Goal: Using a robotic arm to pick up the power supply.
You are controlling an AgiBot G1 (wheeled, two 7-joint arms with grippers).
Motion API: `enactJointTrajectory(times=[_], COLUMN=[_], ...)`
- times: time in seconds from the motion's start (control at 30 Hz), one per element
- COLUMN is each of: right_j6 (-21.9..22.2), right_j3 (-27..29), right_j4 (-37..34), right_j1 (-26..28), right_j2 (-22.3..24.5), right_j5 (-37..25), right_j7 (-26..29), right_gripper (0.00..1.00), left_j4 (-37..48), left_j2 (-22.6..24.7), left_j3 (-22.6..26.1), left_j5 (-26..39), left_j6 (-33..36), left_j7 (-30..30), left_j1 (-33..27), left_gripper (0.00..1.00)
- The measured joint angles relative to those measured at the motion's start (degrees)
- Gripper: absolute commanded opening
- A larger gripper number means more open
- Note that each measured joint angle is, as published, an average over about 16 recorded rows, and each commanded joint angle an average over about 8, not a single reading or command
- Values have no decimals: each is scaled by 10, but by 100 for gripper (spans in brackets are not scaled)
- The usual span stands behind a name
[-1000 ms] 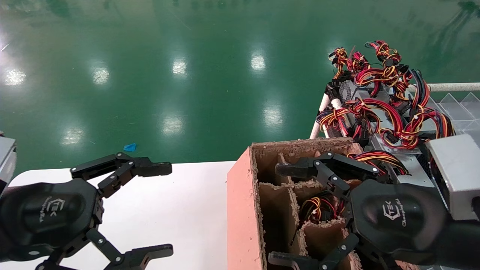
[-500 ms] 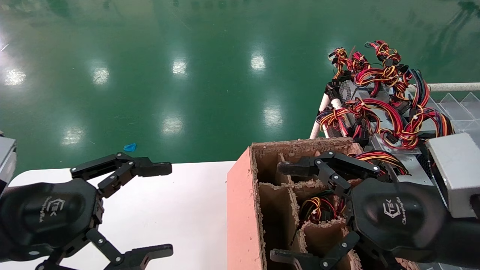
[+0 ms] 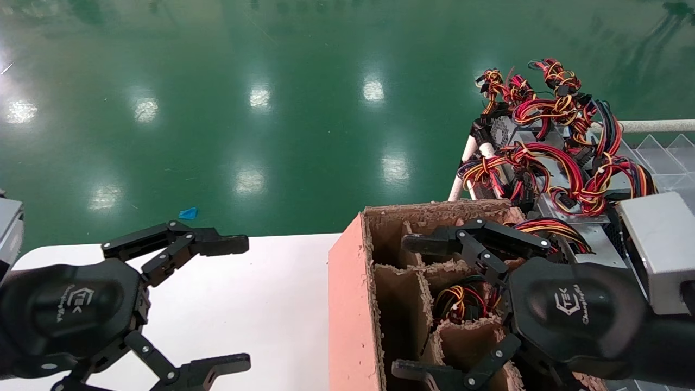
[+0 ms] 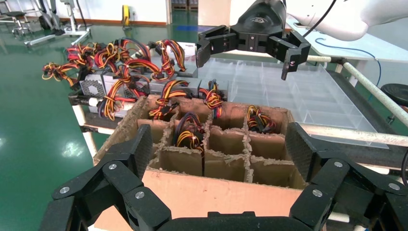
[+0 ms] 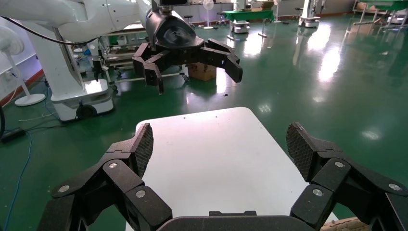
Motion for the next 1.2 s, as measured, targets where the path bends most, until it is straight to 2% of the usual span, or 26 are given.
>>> enactJointTrajectory(times=[1.2], right_j6=[0], right_j3=[-1], right_j4=[-1], right_j1=[1], right_j2=[0], right_j5=[-1], right_j7=[0], right_gripper=[100], left_j4=[0], left_j2=[0], left_j3=[0], left_j5=[0], left_j6=[0], left_j7=[0], left_j1=[0], left_gripper=[100])
